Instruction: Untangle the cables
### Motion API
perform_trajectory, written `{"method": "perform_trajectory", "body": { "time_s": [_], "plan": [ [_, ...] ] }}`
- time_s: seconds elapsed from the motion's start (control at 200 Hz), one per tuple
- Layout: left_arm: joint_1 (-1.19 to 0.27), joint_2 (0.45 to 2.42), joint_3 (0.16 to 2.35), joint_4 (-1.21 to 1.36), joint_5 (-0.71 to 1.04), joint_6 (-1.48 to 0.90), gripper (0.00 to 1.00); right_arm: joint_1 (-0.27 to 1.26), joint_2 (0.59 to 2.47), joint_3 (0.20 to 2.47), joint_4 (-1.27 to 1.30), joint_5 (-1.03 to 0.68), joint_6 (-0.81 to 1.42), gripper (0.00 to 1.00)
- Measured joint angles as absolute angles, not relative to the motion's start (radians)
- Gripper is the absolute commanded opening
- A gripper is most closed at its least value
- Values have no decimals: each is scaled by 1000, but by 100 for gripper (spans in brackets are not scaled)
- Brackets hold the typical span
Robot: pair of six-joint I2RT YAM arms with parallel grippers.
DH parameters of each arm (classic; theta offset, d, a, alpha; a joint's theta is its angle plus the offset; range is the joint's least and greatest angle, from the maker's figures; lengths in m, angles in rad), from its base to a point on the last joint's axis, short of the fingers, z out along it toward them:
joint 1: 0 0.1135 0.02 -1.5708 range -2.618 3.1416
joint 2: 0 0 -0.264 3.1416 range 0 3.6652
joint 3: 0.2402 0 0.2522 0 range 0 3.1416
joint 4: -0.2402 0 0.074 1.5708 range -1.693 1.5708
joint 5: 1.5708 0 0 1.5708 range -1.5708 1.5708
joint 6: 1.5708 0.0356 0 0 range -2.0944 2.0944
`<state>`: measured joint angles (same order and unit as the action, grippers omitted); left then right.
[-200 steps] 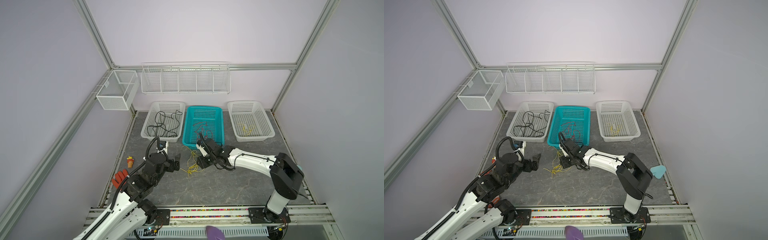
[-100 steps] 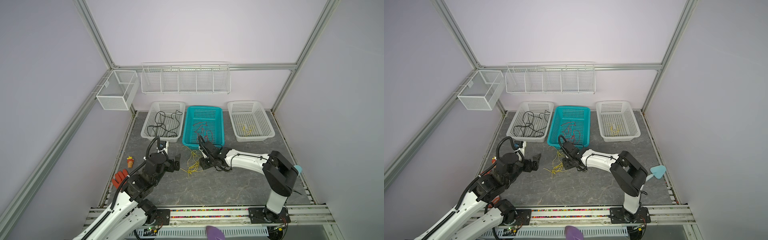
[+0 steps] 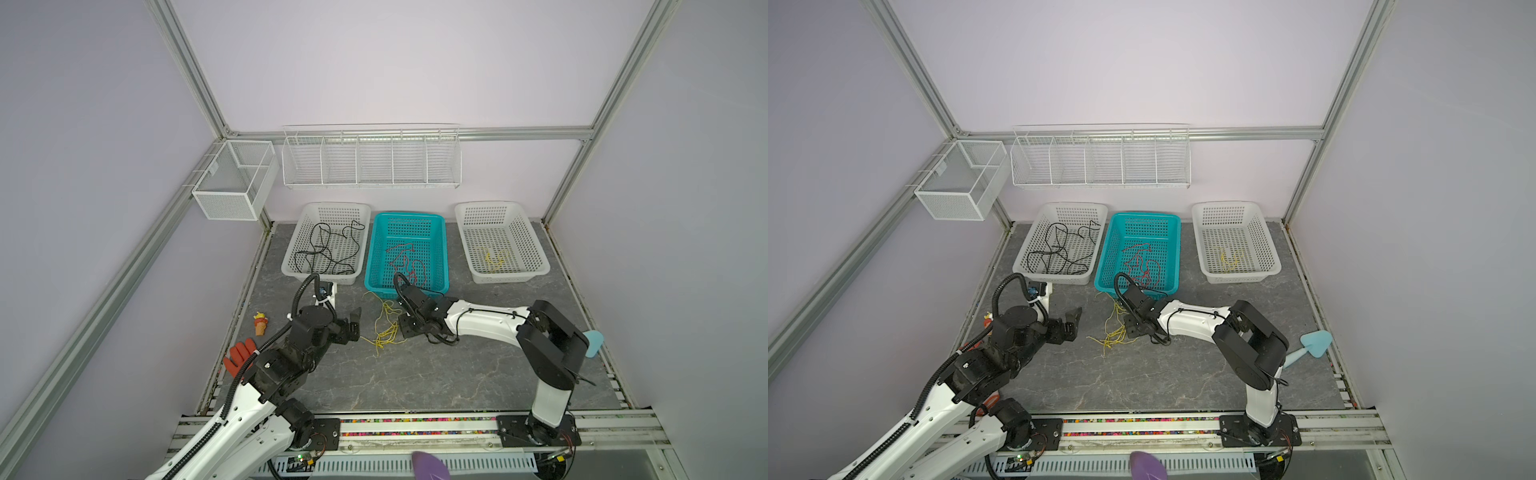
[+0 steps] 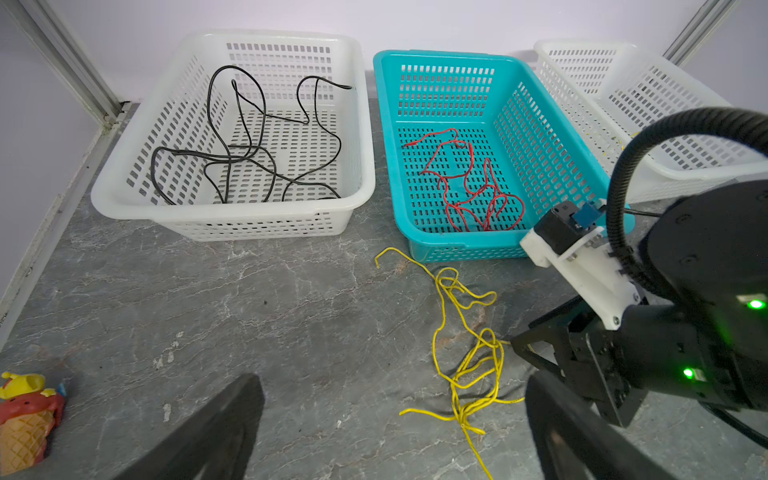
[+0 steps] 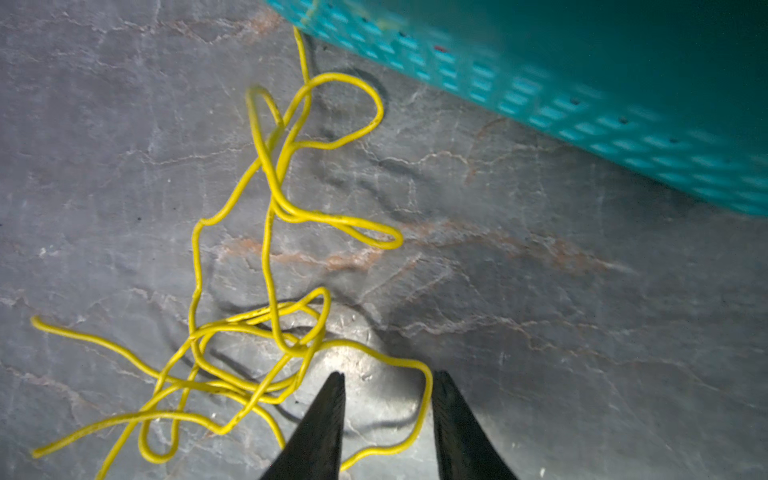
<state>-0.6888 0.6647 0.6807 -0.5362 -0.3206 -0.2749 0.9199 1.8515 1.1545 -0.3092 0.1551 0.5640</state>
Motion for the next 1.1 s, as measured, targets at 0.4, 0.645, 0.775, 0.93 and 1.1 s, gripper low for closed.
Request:
{"method": "perform_trajectory", "body": {
  "time_s": [0.4, 0.645, 0.775, 0.93, 1.1],
  "plan": [
    [-689, 664, 681, -536, -318, -274, 99, 985, 1826, 1113, -257, 152, 542, 39],
    [-689, 658, 681, -536, -318, -271, 99, 1016, 1706, 1105, -259, 168, 536, 41],
    [-689, 658, 681, -536, -318, -271, 99, 1051, 1702, 1105, -254, 182, 546, 44],
    [-689, 658, 681, -536, -318, -268, 99, 1109, 1751, 1110, -249, 183, 558, 47],
    [-689, 654, 681, -536, -318, -268, 99, 1117, 1829, 1123, -247, 183, 587, 48]
  ]
}}
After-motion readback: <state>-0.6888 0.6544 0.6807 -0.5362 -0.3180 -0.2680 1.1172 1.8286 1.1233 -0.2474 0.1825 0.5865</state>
